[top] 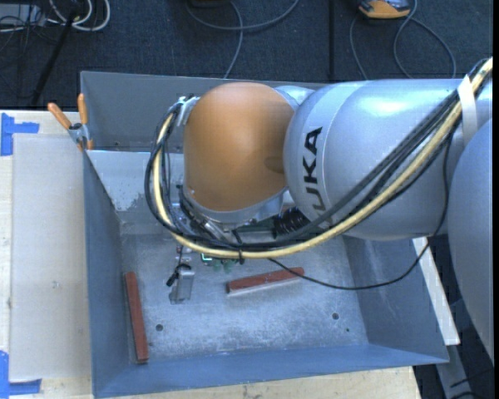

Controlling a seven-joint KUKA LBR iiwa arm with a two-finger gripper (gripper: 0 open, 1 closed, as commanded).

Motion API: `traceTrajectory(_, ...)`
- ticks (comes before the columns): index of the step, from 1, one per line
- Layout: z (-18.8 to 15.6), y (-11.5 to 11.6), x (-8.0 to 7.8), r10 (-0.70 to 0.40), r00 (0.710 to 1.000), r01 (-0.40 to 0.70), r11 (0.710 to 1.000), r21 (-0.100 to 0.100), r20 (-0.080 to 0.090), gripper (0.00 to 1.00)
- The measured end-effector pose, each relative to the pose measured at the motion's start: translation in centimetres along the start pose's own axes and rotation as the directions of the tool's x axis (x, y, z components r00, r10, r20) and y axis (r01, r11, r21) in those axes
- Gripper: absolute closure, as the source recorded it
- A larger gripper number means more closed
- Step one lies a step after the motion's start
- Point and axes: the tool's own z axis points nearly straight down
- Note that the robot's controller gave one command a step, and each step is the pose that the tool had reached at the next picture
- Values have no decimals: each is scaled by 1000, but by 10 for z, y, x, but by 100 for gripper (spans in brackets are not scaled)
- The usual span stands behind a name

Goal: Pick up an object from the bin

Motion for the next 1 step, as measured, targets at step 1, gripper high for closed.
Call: traceTrajectory(1, 80, -108, -7, 34, 999, -34, 999, 4, 0, 0)
